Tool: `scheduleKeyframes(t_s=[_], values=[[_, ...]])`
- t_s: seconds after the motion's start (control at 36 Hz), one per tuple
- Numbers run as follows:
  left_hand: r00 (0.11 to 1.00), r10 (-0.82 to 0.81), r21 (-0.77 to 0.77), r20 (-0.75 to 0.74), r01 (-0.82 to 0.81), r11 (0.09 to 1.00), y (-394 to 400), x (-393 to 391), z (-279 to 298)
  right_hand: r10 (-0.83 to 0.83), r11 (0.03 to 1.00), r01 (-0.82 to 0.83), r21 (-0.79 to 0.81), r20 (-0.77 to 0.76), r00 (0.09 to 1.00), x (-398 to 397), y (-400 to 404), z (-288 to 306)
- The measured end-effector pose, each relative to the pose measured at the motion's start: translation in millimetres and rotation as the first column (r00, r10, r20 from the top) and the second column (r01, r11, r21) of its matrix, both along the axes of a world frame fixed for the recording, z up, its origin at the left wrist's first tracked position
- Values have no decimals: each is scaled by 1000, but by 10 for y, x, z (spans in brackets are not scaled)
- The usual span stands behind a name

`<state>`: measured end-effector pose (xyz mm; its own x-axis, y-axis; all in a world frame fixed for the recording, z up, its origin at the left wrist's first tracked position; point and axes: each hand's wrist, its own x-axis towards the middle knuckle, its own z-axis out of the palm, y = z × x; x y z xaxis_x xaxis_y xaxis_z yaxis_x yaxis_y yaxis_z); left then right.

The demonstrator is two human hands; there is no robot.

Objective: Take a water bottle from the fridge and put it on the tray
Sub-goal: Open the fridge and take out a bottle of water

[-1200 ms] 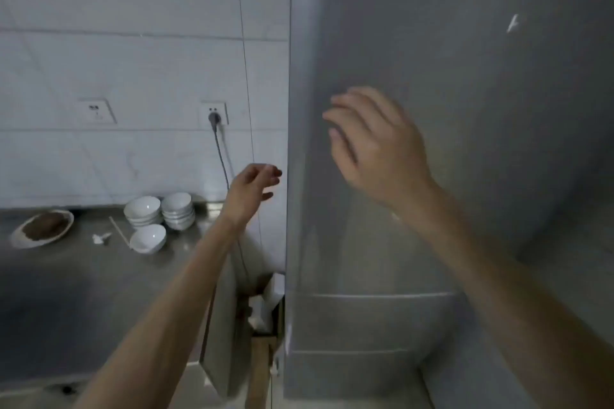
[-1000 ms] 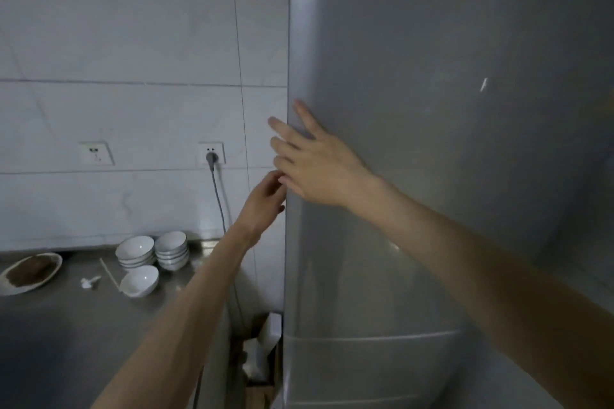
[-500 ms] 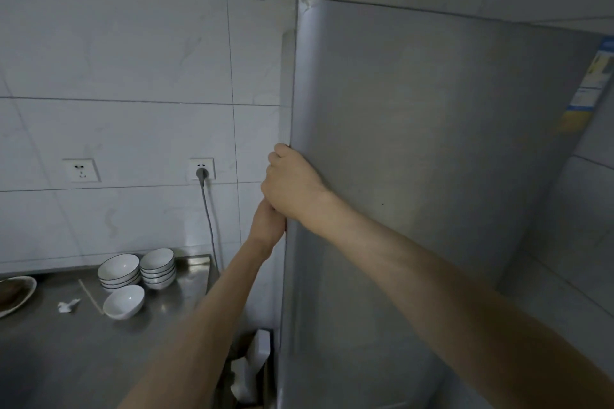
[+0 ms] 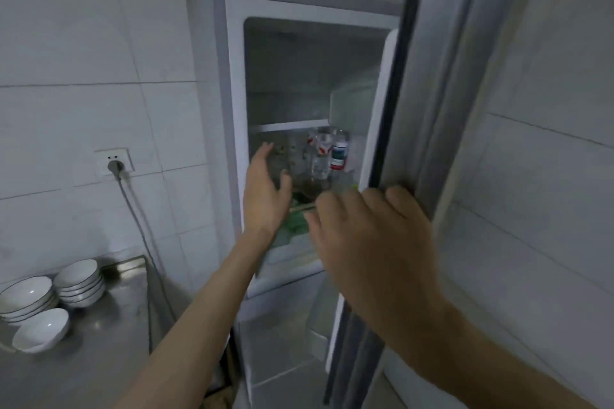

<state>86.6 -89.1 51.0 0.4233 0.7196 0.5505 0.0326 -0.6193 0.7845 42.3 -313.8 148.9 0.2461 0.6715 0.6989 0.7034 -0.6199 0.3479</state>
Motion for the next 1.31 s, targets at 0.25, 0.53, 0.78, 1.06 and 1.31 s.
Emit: scheduleKeyframes(t_s=[0.25,0.53,0.78,1.06,1.31], values=[[883,-372,260,-286,445,857,-708,779,220,-319,939,289,189,157,934,335,-930,-226],[716,-640,407,-280,692,596,-1846,1576,76,-479,864,481,151,-52,876,1249,-1455,-891],[643,-746,193,-176,765,614,-2682,2101,-56,-482,829,457,322,-1,876,2212,-2235,-978],[568,-792,-54,-223,804,592,-1910,2360,-193,-375,875,373,310,-56,925,2615,-2604,-1026],[873,-310,-312,-378,195,930,-200,2696,-526,327,885,-292,362,-39,944,2963,-506,-944]])
